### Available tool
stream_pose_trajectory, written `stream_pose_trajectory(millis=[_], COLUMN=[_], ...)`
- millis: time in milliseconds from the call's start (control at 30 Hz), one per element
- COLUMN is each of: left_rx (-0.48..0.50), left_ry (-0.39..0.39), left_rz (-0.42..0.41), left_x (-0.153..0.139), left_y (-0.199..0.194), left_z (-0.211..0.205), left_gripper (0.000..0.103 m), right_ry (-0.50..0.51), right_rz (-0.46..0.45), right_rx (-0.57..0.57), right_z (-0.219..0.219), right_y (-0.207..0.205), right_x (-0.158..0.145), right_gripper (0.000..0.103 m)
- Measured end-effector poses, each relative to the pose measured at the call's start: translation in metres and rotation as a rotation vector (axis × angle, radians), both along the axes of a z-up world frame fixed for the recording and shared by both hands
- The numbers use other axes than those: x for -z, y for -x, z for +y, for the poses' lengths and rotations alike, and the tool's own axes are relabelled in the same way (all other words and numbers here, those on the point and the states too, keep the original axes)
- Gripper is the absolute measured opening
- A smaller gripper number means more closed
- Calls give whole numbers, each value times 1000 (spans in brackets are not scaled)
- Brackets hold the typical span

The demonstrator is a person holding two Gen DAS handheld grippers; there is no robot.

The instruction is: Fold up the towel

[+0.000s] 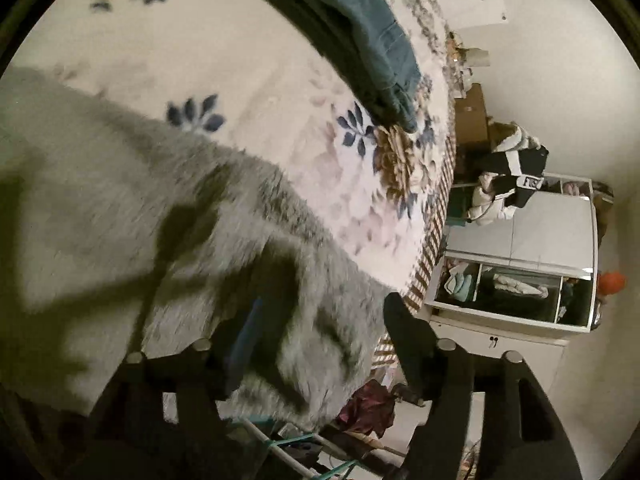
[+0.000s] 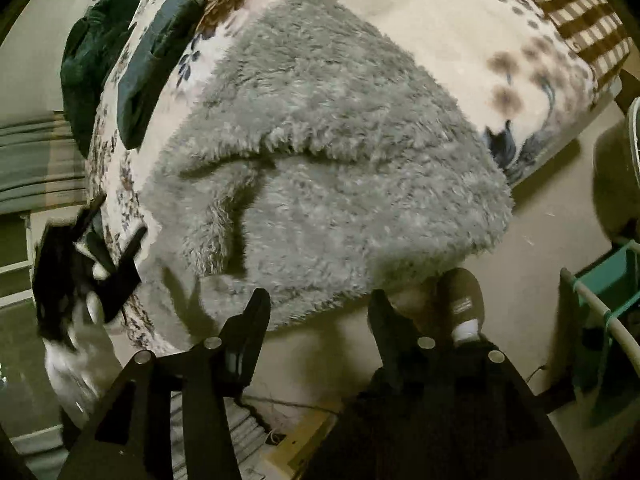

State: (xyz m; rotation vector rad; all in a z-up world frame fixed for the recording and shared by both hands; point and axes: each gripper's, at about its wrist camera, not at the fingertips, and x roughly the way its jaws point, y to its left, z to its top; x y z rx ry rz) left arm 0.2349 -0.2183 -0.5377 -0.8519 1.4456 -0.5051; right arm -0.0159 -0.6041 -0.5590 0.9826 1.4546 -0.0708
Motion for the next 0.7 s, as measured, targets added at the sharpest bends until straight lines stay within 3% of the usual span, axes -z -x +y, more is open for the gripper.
stream_pose_trajectory(millis=[100, 167, 333, 367, 400, 433, 467, 700], left_rx=[75, 181, 455, 466, 470, 480, 478, 284], left_ry=[-102, -156, -312, -313, -323, -313, -302, -208], left_rz=[-71, -136, -242, -248, -265, -269, -248, -178], left_x=[-10, -10, 25, 31, 38, 44, 49, 35], left_y=[22, 35, 61, 62, 65, 67, 69, 104], left_z=[-4, -18, -73, -78, -82, -86, -86, -36], left_gripper=[61, 61, 61, 60, 51, 36, 9, 11], right_ry=[-16, -17, -6, 0, 12, 23, 34, 56], right_rz=[5, 10, 14, 12, 7, 3, 0, -41], right_rx=[20, 31, 24, 19, 5, -9, -24, -176], right_z=[-2, -2, 0, 2, 2, 1, 1, 12], right_y=[-2, -5, -11, -13, -18, -21, -26, -86], right_x=[2, 5, 0, 0, -4, -8, -12, -42], right_gripper=[54, 54, 54, 54, 54, 54, 54, 54])
